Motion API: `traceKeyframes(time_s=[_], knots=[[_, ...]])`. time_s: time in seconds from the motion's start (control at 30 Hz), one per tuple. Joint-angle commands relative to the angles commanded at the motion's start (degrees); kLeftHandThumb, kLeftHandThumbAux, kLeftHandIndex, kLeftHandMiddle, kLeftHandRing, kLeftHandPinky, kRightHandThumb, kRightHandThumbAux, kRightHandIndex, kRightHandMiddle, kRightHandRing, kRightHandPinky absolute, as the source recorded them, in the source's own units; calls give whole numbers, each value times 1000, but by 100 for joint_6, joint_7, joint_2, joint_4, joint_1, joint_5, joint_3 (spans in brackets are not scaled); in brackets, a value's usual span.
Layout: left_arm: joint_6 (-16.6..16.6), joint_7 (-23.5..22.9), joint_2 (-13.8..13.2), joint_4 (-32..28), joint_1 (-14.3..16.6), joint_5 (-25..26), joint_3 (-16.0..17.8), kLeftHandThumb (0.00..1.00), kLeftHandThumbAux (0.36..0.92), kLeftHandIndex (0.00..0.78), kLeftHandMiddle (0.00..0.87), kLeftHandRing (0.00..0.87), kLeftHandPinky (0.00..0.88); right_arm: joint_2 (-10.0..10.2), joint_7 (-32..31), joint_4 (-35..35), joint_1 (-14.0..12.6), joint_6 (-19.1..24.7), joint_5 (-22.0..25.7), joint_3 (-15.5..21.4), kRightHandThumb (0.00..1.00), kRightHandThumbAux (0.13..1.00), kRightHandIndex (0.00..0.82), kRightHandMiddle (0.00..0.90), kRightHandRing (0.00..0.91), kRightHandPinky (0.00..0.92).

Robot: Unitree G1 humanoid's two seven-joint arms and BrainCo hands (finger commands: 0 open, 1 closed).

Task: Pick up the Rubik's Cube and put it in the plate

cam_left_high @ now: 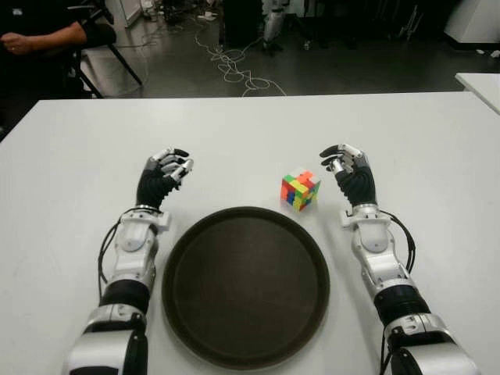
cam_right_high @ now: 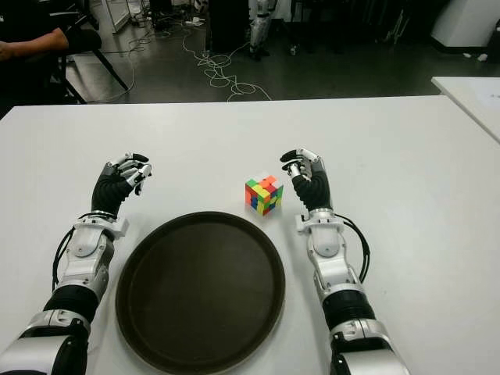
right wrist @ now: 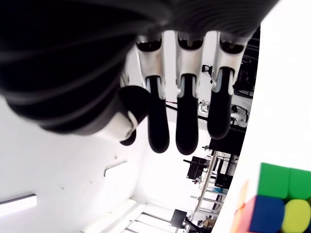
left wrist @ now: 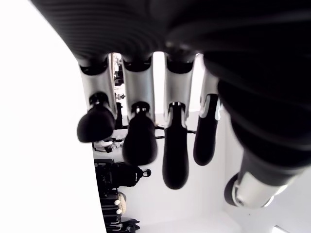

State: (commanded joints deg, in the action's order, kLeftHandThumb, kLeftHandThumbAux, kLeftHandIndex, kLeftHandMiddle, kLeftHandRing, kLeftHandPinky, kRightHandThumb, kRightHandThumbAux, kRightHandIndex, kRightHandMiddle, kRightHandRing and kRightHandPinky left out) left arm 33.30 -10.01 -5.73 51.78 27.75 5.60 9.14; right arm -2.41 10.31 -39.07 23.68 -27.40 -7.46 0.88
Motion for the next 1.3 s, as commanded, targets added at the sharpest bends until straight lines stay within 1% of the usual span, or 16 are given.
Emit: traceKeyframes(time_s=[0.17, 0.57, 1.0, 1.3], knots=[[3, 59, -16, 22, 3, -62, -21, 844, 664, 415, 587, 734, 758, -9, 36, -8, 0, -10, -28, -10, 837, 681, 448, 445, 441, 444], [43, -17, 1, 97, 28, -13, -8, 844, 663, 416, 587, 740, 774, 2, -5, -35, -8, -40, 30, -1, 836, 681, 440, 450, 443, 442], [-21, 74, 6, 103, 48, -52, -16, 843, 664, 413, 580, 734, 763, -33, 15, -132, 27, -133, -9, -9, 836, 681, 444, 448, 444, 445], [-47, 72, 27, 71, 44, -13, -7, 844, 663, 414, 584, 745, 777, -33, 20, -161, 40, -153, -1, -3, 837, 680, 449, 445, 443, 445]])
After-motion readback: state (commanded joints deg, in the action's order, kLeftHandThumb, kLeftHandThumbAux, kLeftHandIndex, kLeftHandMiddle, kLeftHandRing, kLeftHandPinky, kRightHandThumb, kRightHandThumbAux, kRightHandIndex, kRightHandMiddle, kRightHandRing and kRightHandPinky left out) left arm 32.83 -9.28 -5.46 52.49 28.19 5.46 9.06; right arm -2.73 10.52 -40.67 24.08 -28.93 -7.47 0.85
